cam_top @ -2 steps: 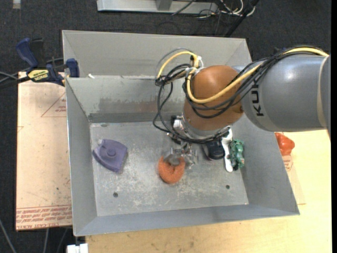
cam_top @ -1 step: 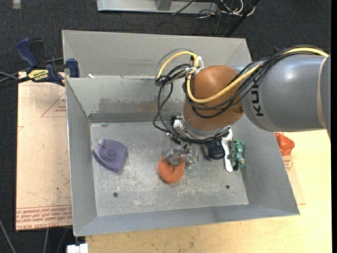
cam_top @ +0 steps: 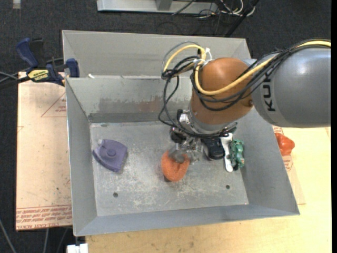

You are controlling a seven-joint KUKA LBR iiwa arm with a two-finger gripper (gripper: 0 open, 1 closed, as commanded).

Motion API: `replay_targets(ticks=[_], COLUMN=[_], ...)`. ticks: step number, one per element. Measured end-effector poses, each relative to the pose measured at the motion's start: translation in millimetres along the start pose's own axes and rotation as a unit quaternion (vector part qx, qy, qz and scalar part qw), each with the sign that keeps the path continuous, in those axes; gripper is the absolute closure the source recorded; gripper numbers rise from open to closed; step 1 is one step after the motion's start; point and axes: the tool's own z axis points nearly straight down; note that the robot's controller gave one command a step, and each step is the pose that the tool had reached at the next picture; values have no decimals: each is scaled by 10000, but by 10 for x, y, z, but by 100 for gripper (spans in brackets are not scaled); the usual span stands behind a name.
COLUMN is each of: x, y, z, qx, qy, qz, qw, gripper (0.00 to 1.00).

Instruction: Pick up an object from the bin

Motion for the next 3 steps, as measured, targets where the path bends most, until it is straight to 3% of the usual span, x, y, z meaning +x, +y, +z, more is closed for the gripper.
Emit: replay_targets(ticks=[1, 3], x=[-45, -44], y=[-81, -81], z=[-1285, -1281], qx=[26, 24], qy=[-9, -10], qz=[305, 298], qw=[9995, 9996], gripper=[100, 100])
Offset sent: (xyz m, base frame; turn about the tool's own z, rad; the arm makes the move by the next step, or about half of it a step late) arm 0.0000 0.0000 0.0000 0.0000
